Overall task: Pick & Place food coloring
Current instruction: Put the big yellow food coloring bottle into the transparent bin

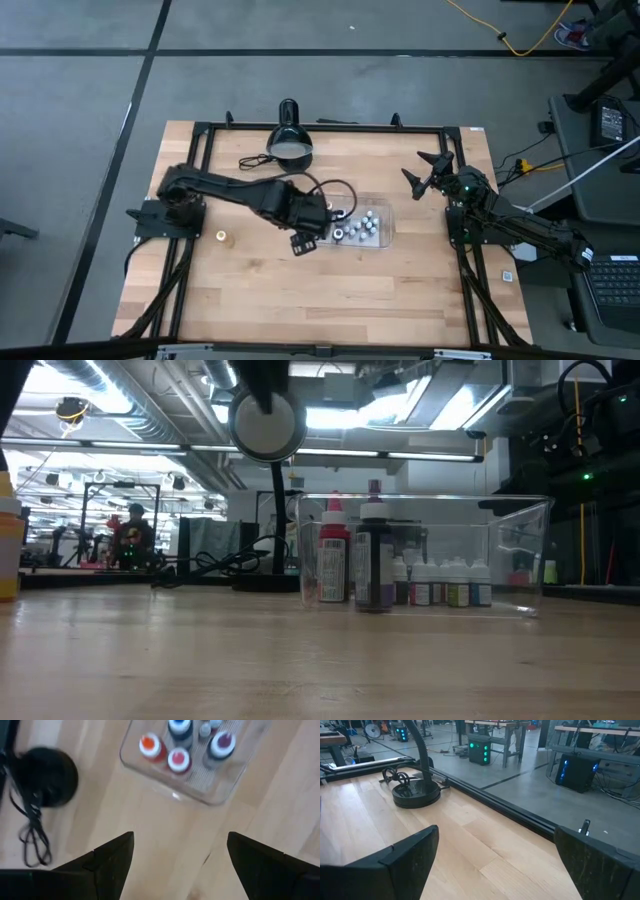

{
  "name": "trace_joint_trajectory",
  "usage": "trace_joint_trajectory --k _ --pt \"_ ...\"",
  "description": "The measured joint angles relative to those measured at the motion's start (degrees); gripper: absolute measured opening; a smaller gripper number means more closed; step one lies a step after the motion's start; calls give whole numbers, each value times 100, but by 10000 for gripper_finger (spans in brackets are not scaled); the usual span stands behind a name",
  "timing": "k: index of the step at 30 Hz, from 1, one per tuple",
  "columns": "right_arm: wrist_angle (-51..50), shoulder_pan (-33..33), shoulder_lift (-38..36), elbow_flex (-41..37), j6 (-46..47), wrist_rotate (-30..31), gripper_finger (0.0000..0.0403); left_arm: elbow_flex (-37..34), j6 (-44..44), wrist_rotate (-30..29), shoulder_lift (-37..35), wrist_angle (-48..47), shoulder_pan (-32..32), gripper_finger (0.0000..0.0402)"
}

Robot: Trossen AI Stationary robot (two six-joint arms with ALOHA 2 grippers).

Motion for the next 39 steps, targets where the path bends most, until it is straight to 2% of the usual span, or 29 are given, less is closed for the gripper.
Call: trace_joint_trajectory --k 6,15,27,36,39 --pt "0 -2 0 -2 -1 0 394 -1773 -964 357 -946 863 -88 312" --pt "2 0 0 0 -7 0 394 -3546 -2203 992 -1993 726 -440 313" --pt "1 -2 -2 -1 -2 0 394 -5211 -3501 1289 -3297 791 -756 310" --pt "2 0 -2 -2 -5 -1 394 -6157 -3866 1527 -3875 880 -756 312" --pt "1 -1 -2 -1 -10 -2 394 -6405 -3913 1728 -3989 1175 -756 312"
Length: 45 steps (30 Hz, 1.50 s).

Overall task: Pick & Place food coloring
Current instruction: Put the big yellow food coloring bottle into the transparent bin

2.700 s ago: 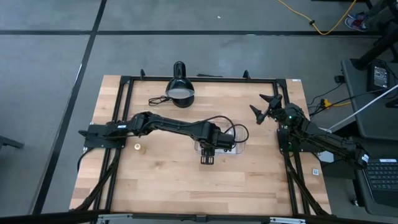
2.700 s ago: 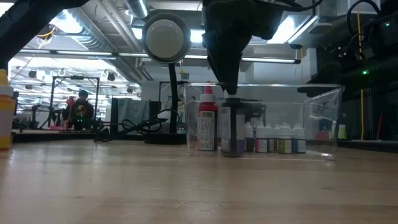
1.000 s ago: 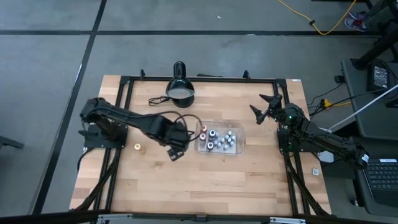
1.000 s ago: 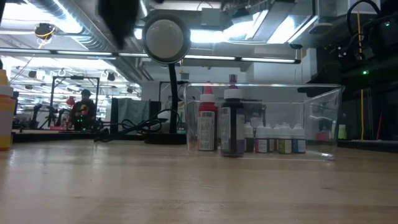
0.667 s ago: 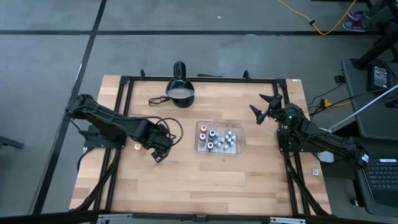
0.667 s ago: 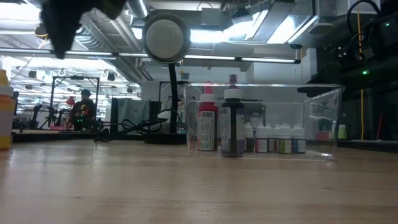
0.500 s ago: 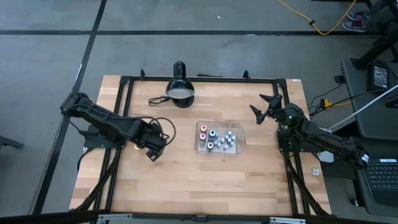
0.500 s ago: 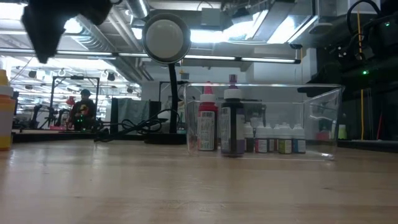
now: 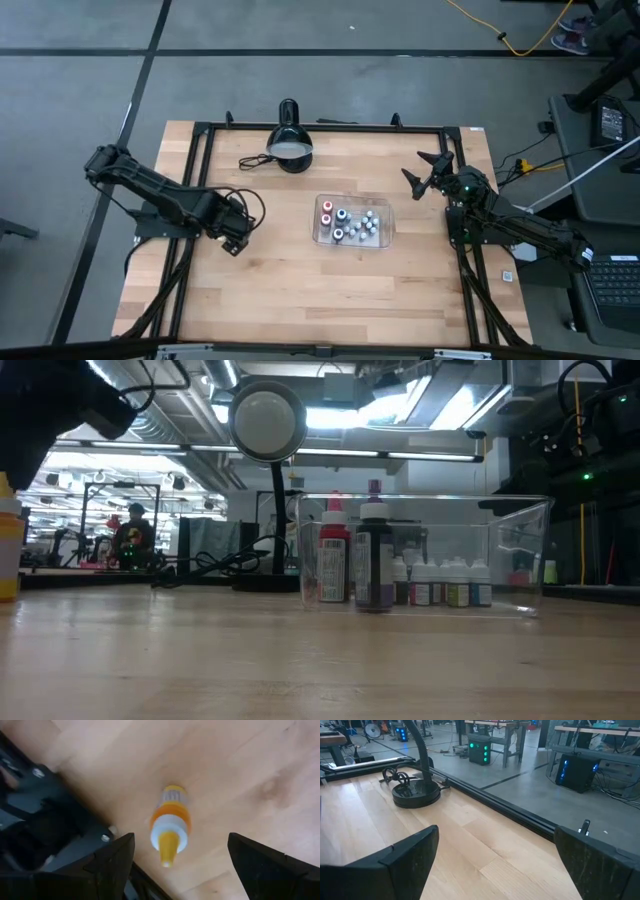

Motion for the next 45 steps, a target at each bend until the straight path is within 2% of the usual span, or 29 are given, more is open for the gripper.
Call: trace_joint_trajectory --k 6,16,20,45 --pt "0 1 0 1 1 0 394 -361 -128 132 -89 409 -44 310" --pt "0 0 0 0 1 0 394 -572 -38 117 -89 449 -22 305" --pt "0 -1 0 -1 4 0 394 -572 12 -18 -89 453 -19 284" --pt "0 1 0 -1 10 2 394 -572 25 23 -87 459 24 137"
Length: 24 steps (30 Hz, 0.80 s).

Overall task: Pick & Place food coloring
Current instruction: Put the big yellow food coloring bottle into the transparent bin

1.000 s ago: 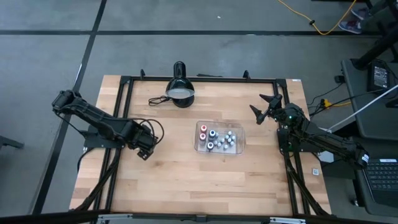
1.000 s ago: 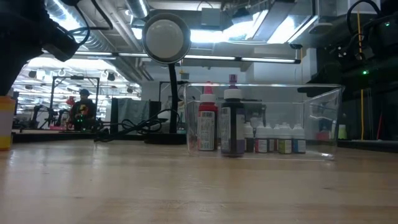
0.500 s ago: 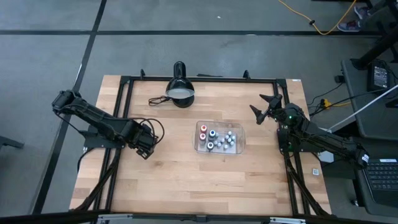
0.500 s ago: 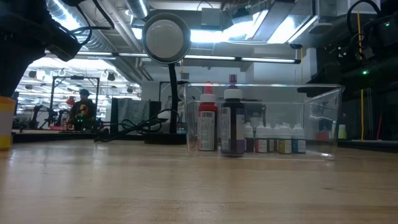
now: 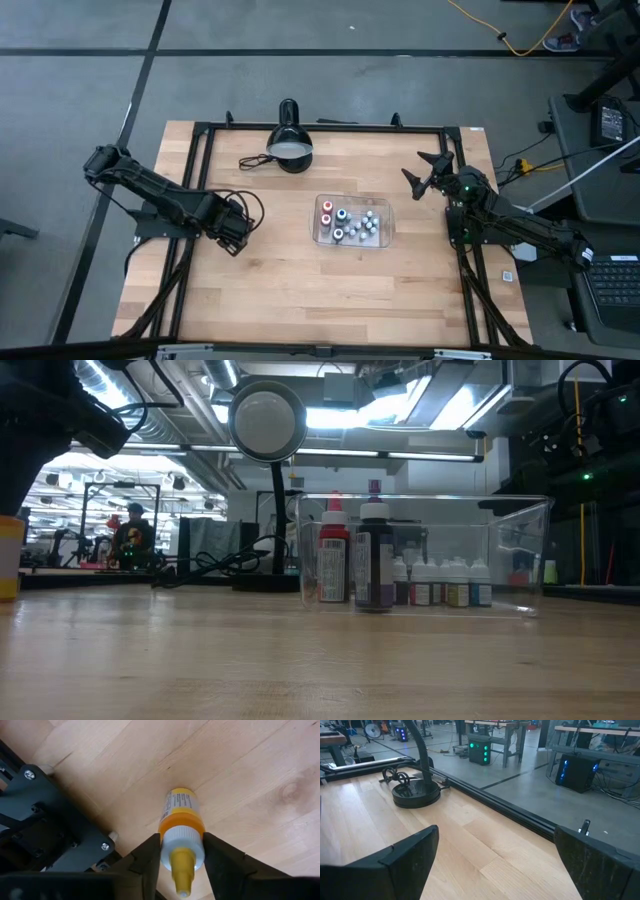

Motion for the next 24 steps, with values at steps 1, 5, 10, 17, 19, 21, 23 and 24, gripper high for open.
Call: trace_joint_trajectory --k 1,5,10,17,19,21,23,24 --pt "0 0 0 2 -8 -2 394 2 1 1 0 0 0 131" --pt "-1 0 0 2 -1 -2 394 9 2 3 0 -1 0 114" --pt "-2 0 0 0 -2 -2 394 203 209 -37 51 -80 0 114" --pt "-1 0 0 0 -10 -2 394 767 757 -170 368 -215 0 114" --pt "-2 -2 0 0 0 -2 394 981 1043 -170 551 -217 0 114" --pt "0 -2 0 0 -8 0 394 1213 1353 -170 760 -213 14 114" --pt "0 -1 0 0 -9 -1 394 1474 1684 -166 1023 -228 84 114" --pt "0 0 0 0 -5 -1 394 1622 1863 -175 1162 -221 129 114"
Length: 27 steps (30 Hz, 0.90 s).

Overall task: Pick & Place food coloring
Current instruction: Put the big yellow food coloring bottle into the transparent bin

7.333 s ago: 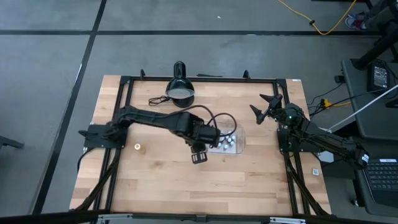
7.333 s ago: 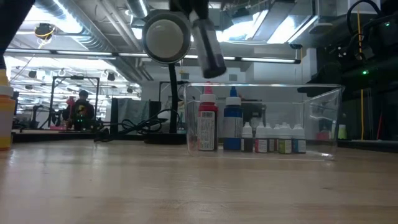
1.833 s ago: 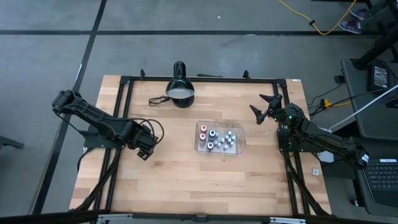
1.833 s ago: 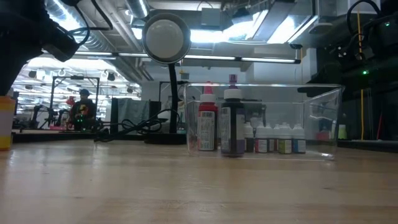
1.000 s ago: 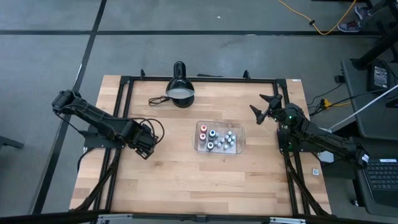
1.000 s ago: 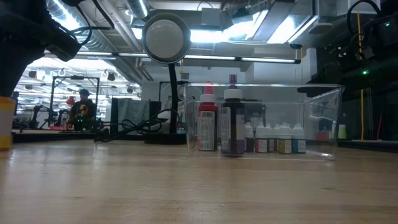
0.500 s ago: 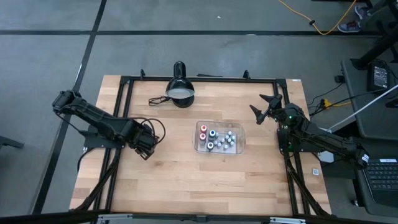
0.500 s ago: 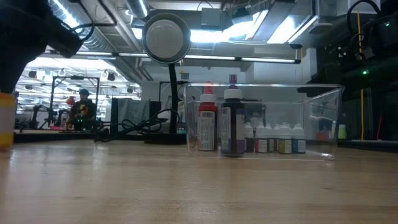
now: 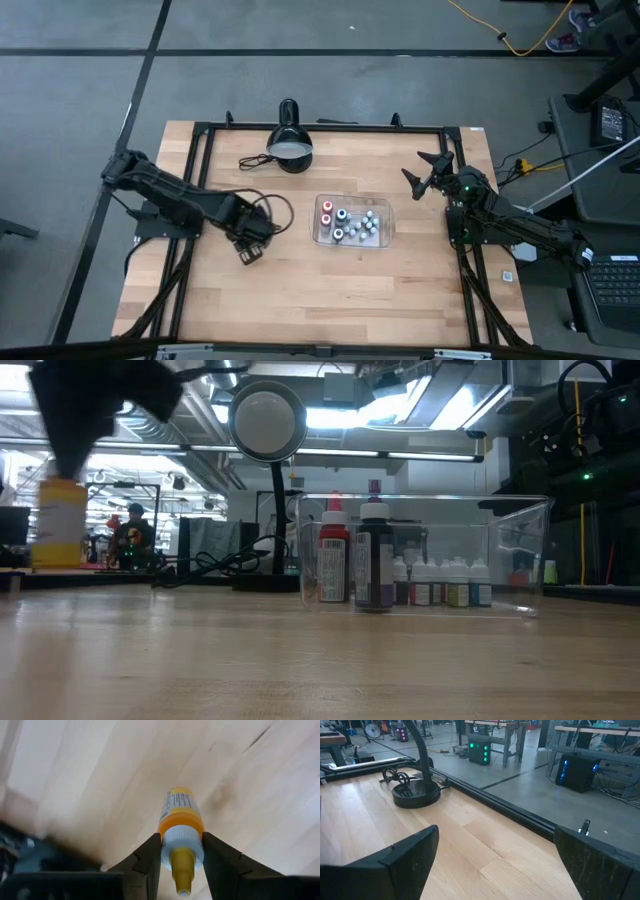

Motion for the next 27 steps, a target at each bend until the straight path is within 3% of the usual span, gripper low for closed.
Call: trace_joint_trajectory --k 8,15,22,27 --pt "0 0 0 0 -4 1 394 1505 1321 -32 1165 -96 441 114" --pt "-1 -2 2 1 1 1 394 3179 2158 -319 2202 -1029 735 114" --pt "0 0 2 0 1 -1 394 4645 2557 -332 2964 -1788 892 114" --pt "0 -2 2 0 2 1 394 5362 2639 -241 3260 -1819 953 114"
